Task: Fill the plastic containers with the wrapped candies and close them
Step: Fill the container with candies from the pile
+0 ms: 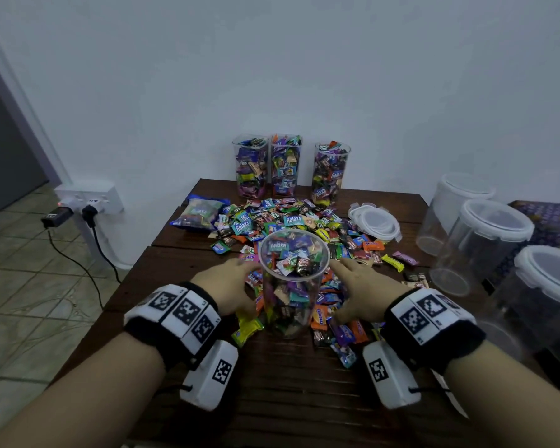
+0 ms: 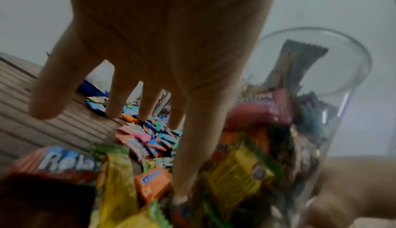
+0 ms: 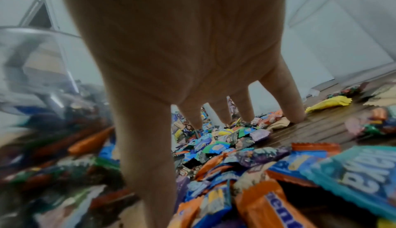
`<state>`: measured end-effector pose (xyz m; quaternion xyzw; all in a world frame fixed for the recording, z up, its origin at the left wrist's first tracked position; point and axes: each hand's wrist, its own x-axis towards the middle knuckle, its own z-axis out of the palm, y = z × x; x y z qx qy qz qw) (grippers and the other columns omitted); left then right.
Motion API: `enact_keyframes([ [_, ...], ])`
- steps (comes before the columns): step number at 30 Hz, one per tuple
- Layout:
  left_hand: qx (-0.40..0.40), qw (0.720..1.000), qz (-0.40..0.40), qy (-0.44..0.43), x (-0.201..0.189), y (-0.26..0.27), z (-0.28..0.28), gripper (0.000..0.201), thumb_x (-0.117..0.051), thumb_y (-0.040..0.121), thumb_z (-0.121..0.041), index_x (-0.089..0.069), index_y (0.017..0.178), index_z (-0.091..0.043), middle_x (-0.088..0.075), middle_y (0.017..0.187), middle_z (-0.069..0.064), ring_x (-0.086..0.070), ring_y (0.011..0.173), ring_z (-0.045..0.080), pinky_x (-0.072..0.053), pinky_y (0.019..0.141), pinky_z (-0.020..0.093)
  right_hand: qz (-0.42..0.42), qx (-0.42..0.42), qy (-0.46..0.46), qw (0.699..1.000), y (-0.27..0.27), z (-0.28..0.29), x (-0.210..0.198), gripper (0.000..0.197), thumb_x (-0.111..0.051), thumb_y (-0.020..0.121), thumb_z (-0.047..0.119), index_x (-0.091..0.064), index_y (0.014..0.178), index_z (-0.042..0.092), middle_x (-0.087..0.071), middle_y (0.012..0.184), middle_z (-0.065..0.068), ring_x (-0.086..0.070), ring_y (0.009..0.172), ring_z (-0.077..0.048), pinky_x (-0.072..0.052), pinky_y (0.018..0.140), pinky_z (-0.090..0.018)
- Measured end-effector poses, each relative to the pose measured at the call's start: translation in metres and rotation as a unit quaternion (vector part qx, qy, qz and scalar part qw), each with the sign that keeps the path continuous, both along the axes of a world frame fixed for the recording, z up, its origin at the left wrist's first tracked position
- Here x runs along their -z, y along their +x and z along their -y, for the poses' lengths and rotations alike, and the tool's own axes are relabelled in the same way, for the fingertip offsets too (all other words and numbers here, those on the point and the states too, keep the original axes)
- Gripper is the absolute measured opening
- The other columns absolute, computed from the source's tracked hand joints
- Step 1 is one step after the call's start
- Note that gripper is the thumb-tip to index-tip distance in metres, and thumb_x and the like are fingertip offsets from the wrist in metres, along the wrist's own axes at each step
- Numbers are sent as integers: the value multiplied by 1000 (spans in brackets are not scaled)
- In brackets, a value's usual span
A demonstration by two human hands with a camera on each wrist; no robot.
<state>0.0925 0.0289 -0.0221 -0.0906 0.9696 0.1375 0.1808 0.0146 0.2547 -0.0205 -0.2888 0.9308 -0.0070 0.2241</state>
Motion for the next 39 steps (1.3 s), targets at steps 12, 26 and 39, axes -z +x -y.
enact_keyframes([
  [12,88,986,113,-87,-3,-7,-18,65,-73,81,-31,-42,138,-29,-42,143,4,-47,124,25,-45,98,40,21,-7,64,998,-6,8,18,100,-76,76,37,-8,150,36,-14,155,-8,-23,139,-33,-37,106,-45],
  [26,47,995,3,-87,2,-3,-26,23,-56,90,-21,-62,112,-16,-62,112,8,-59,104,26,-46,79,33,-47,-27,21,998,-7,11,22,50,-54,92,21,-42,139,31,-44,126,-9,-52,114,-26,-45,90,-33],
  [39,30,993,-87,-69,13,-1,-19,13,-51,93,-20,-62,96,-27,-62,109,6,-58,102,26,-49,85,37,-75,-4,11,997,-14,10,22,31,-55,91,19,-58,121,19,-51,124,-7,-52,113,-26,-44,91,-33],
])
